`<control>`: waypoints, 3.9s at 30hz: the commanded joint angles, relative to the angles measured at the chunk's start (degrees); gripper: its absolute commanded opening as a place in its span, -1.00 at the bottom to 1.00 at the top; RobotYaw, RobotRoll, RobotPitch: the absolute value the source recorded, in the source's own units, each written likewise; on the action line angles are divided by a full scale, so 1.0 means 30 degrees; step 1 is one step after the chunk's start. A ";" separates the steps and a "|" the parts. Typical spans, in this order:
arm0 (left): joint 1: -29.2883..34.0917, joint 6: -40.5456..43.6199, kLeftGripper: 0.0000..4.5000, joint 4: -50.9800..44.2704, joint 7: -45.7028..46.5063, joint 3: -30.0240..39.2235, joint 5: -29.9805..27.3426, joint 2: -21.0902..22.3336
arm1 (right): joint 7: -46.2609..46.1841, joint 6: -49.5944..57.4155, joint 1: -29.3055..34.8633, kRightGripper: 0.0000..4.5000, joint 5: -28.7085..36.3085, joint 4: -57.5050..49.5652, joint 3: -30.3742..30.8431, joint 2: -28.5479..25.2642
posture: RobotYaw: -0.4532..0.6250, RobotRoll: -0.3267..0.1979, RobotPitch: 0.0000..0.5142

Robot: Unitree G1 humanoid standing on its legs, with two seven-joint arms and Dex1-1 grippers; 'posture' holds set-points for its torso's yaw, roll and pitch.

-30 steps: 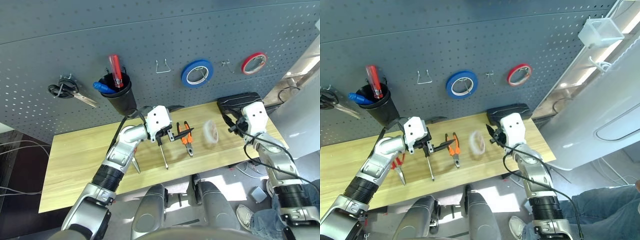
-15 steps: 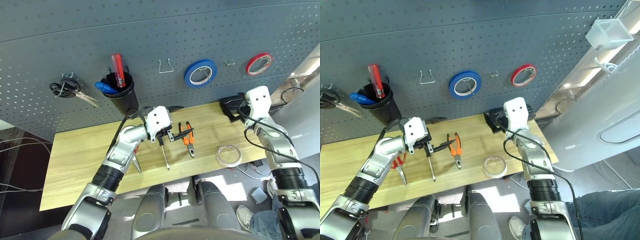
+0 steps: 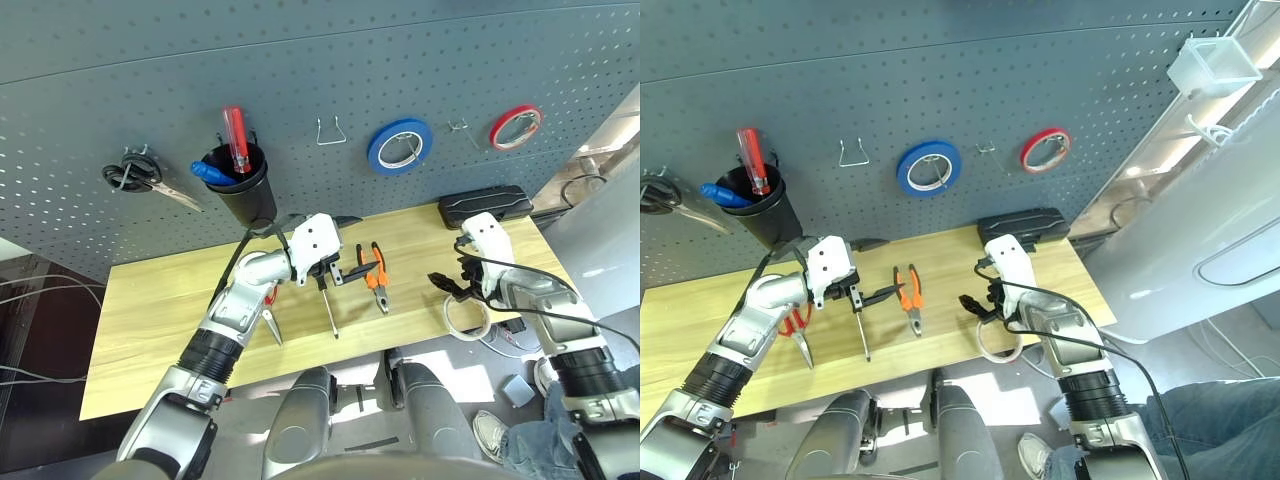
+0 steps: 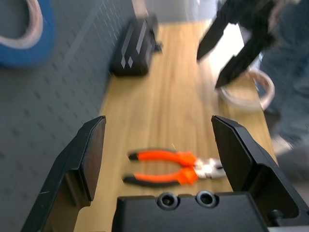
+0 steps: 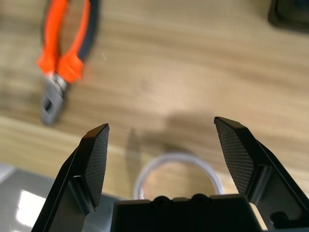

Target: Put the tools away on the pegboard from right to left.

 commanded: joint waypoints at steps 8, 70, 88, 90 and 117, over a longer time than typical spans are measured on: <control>0.0411 0.0797 1.00 -0.0385 -0.0272 -0.0545 0.0407 -0.0226 | -0.0232 0.1788 0.0239 0.99 -0.1189 0.0665 0.1235 -0.1785 | -0.16 0.25 -0.16; -0.0451 -0.2688 1.00 -0.0346 0.0477 0.0879 -0.0978 -0.1186 | -0.6427 -2.0904 0.1911 -0.98 -0.3731 -0.0605 -0.4559 0.0088 | -0.21 0.25 -0.25; -0.0770 -0.2975 1.00 -0.0347 0.0320 0.0908 -0.1677 -0.1574 | -0.7387 -2.0587 0.0197 -0.98 -0.3223 0.0125 -0.5648 0.0394 | -0.21 0.25 -0.26; -0.0838 -0.3005 1.00 -0.0264 0.0374 0.0924 -0.1663 -0.1591 | -0.7168 -2.0276 -0.0539 -0.98 -0.3269 0.0713 -0.5361 0.0503 | -0.21 0.25 -0.26; -0.0368 -0.1958 1.00 -0.0725 0.0900 0.0720 -0.0429 -0.0515 | -0.4028 -2.1474 0.0065 0.99 -0.2173 0.2554 -0.4510 0.0625 | -0.15 0.25 -0.19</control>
